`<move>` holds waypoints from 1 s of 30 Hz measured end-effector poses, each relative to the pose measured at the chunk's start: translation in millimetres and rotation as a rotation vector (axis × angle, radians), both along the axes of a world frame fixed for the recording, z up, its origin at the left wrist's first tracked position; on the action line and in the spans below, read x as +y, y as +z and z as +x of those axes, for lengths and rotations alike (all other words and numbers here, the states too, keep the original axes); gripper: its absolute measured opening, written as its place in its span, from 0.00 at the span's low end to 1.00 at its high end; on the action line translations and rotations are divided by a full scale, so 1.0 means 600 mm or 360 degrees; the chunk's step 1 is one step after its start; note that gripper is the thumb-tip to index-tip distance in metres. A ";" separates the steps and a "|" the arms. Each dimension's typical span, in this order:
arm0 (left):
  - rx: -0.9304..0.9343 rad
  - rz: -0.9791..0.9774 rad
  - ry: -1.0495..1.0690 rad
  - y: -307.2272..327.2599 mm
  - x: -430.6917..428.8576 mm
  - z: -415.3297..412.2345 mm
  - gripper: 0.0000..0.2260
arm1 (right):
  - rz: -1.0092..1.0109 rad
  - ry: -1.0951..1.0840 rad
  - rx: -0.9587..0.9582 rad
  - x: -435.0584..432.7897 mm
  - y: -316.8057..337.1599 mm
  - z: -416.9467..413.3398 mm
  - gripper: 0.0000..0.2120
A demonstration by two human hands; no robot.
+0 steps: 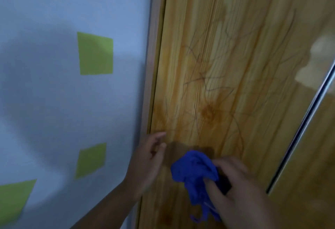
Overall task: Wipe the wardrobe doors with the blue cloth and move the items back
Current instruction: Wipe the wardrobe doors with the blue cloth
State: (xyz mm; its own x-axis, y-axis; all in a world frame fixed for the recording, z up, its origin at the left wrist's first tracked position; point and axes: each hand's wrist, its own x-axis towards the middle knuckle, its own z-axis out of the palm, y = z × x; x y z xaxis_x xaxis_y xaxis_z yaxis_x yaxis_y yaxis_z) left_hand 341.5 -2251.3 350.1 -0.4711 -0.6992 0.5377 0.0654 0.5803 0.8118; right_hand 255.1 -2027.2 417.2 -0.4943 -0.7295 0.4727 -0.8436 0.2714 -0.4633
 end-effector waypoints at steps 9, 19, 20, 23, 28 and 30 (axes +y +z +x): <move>0.0247 -0.0636 0.0228 0.217 -0.050 -0.013 0.17 | -0.0520 -0.0271 0.0806 -0.067 0.283 -0.009 0.07; 0.0228 -0.0830 0.0312 0.301 -0.068 -0.035 0.22 | -0.0684 -0.0517 0.1678 -0.166 0.464 -0.027 0.15; 0.0214 -0.0844 0.0320 0.300 -0.071 -0.038 0.22 | -0.0587 -0.0540 0.1753 -0.178 0.461 -0.031 0.15; 0.0218 -0.0888 0.0329 0.294 -0.079 -0.043 0.23 | -0.0278 -0.0594 0.1875 -0.213 0.428 -0.042 0.16; 0.0278 -0.0858 0.0289 0.290 -0.097 -0.046 0.23 | -0.0177 -0.0446 0.1845 -0.248 0.343 -0.036 0.16; 0.0292 -0.0860 0.0284 0.289 -0.104 -0.046 0.22 | -0.0081 -0.0287 0.1867 -0.259 0.293 -0.035 0.18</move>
State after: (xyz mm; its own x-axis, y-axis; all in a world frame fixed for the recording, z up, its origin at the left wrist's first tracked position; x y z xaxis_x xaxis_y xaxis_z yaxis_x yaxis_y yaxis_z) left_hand 313.6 -2313.5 523.4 -0.2375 -0.3639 0.9006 0.0402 0.9227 0.3834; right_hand 234.1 -2182.6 592.9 0.1661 -0.6610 0.7317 -0.7113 0.4336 0.5532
